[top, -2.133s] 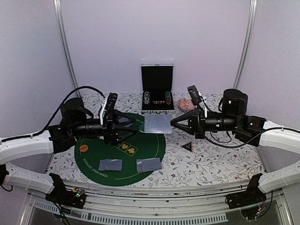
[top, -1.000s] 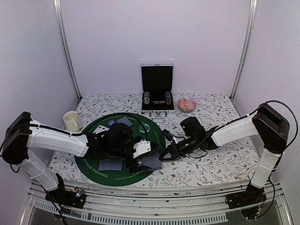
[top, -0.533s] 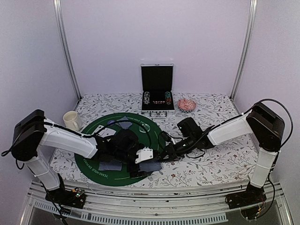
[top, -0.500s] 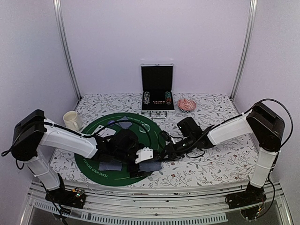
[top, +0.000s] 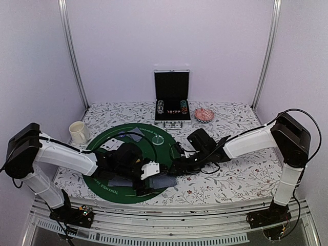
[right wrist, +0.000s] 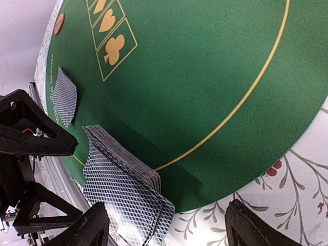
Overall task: Distribute texas hold em gaming equipment
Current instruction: Place the poker card in the face-down deck piles, then adjust the poker card in the face-down deck piles.
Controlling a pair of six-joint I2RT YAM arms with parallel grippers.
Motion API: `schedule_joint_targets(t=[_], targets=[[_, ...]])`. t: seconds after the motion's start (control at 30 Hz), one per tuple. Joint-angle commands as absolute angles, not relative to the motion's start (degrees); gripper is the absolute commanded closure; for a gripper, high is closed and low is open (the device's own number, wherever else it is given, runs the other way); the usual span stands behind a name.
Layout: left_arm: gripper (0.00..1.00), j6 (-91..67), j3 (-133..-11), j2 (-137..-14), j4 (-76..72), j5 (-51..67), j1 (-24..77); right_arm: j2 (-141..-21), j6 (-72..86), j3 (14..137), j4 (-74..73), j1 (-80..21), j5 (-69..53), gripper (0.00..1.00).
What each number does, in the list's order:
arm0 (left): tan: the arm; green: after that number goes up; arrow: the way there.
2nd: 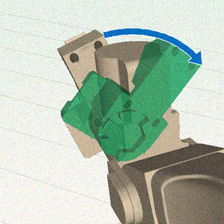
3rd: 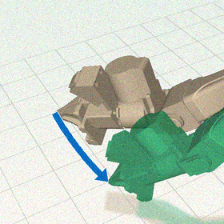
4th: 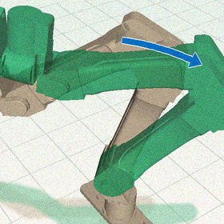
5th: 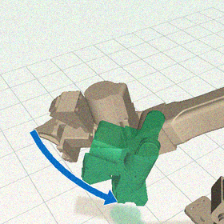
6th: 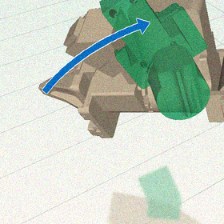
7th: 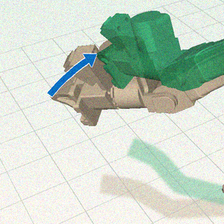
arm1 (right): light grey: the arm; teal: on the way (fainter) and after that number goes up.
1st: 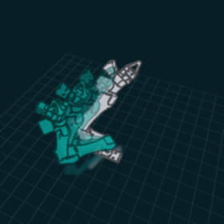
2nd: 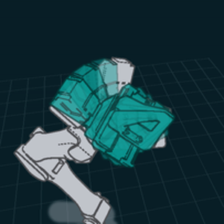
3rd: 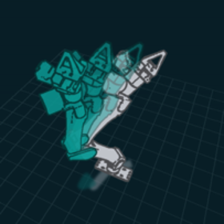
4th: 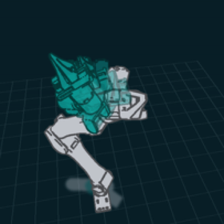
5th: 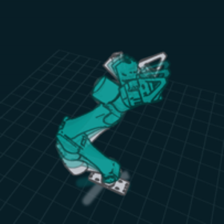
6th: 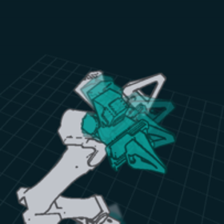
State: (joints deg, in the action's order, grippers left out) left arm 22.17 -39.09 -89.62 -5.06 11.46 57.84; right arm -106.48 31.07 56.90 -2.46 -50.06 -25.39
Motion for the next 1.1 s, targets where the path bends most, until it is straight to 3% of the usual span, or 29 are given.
schedule_joint_targets(t=[0.0, 0.57, 1.07], targets=[[0.02, 20.55, -37.84, -90.06, -9.59, 10.31, 56.51, -107.89, 32.0, 58.57, -4.74, -52.42, -16.43, 0.18], [0.02, 18.81, -31.61, -90.81, -20.18, 12.93, 55.03, -107.28, 26.25, 51.05, 5.3, -59.44, -0.65, 0.19], [0.02, 19.03, -32.68, -93.04, -19.22, 12.83, 54.58, -104.52, 21.21, 47.63, 2.01, -59.94, 8.82, 0.19]])
